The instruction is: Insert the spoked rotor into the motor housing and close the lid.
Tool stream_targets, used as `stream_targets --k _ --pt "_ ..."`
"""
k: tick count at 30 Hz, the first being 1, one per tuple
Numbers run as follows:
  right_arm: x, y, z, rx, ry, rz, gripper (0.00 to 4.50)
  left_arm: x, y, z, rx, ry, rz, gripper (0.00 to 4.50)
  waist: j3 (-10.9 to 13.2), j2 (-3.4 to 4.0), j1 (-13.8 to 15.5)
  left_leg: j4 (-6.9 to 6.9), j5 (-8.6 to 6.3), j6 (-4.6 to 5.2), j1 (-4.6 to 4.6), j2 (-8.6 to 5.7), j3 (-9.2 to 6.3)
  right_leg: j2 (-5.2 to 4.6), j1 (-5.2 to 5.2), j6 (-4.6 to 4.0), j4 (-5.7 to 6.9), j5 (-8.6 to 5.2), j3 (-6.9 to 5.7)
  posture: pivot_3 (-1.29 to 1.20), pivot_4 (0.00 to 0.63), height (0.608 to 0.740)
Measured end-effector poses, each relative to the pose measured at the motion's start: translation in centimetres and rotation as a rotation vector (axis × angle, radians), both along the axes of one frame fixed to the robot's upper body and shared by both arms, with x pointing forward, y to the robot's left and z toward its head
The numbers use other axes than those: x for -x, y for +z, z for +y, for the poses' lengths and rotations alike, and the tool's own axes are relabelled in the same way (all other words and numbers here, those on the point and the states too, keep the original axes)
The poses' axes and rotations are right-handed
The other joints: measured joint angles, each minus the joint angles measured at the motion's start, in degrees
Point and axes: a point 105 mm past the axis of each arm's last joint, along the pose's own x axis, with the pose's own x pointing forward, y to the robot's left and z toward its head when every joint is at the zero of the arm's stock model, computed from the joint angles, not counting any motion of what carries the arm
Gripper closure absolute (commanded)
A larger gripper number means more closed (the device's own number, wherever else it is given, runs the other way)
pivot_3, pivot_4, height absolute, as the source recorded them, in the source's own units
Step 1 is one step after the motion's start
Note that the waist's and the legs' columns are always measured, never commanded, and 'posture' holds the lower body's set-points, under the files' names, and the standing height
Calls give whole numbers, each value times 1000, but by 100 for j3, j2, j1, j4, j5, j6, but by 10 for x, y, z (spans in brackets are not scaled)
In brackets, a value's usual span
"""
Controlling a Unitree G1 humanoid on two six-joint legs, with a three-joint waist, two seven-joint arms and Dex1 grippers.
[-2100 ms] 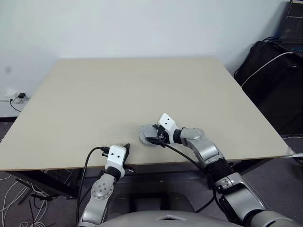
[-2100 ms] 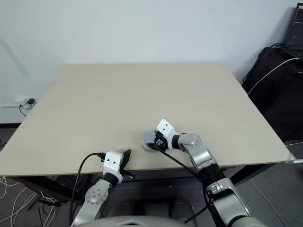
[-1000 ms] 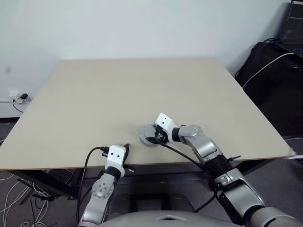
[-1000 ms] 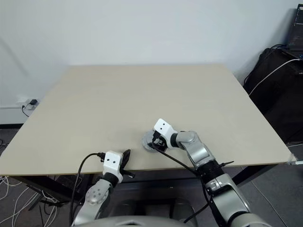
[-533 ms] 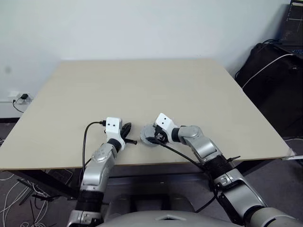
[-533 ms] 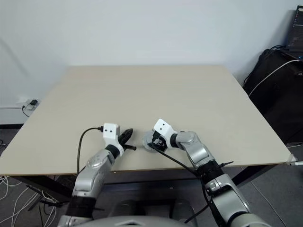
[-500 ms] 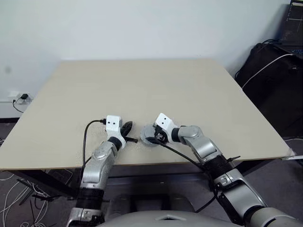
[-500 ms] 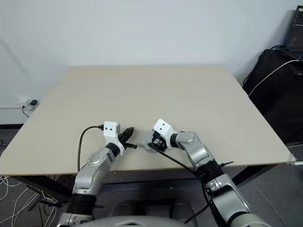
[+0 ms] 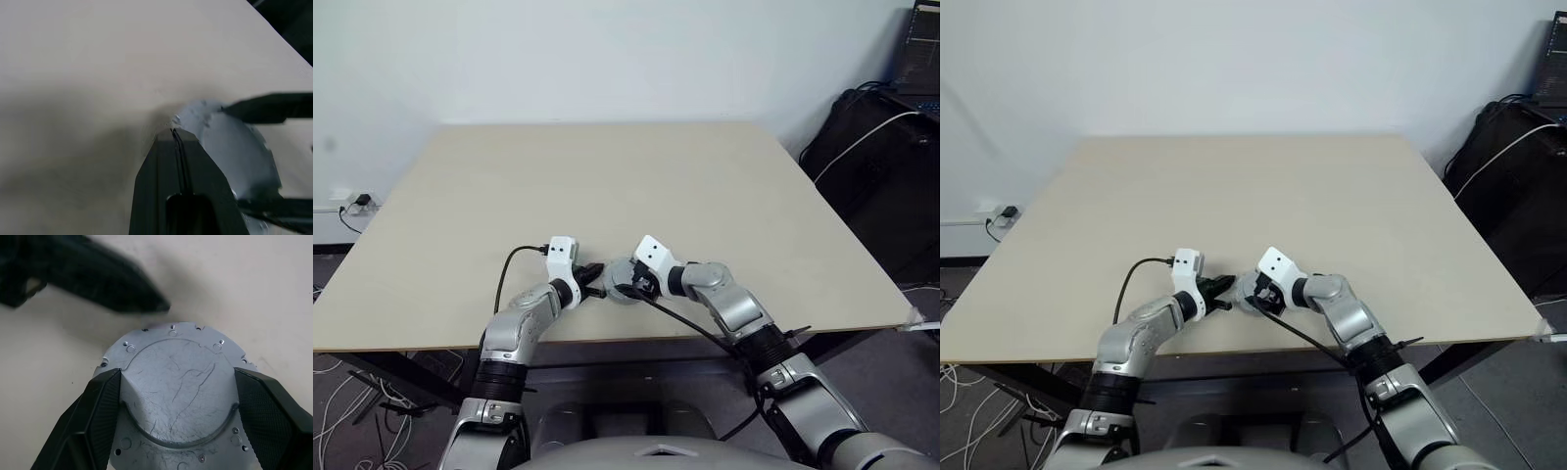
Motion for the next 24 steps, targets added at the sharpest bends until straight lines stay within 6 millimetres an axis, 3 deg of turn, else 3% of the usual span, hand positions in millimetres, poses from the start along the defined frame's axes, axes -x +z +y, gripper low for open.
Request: stream_targets --k 16,20,24 --pt "0 0 -1 3 -3 1 1270 0 -1 -11 -49 -55 52 4500 0 0 11 0 0 1 6 -4 -7 -5 3 0 -4 0 -1 0 0 740" --pt "1 0 -5 1 -12 -4 22 0 -1 -13 -47 -60 60 4500 -1 -1 18 0 -1 2 6 -7 -7 -8 4 2 -6 -1 -1 0 0 740" --pt "6 1 -20 12 -21 -8 22 1 -1 -14 -45 -65 63 4500 -1 -2 28 0 -4 5 5 -9 -9 -11 4 4 -10 -3 -2 0 0 740"
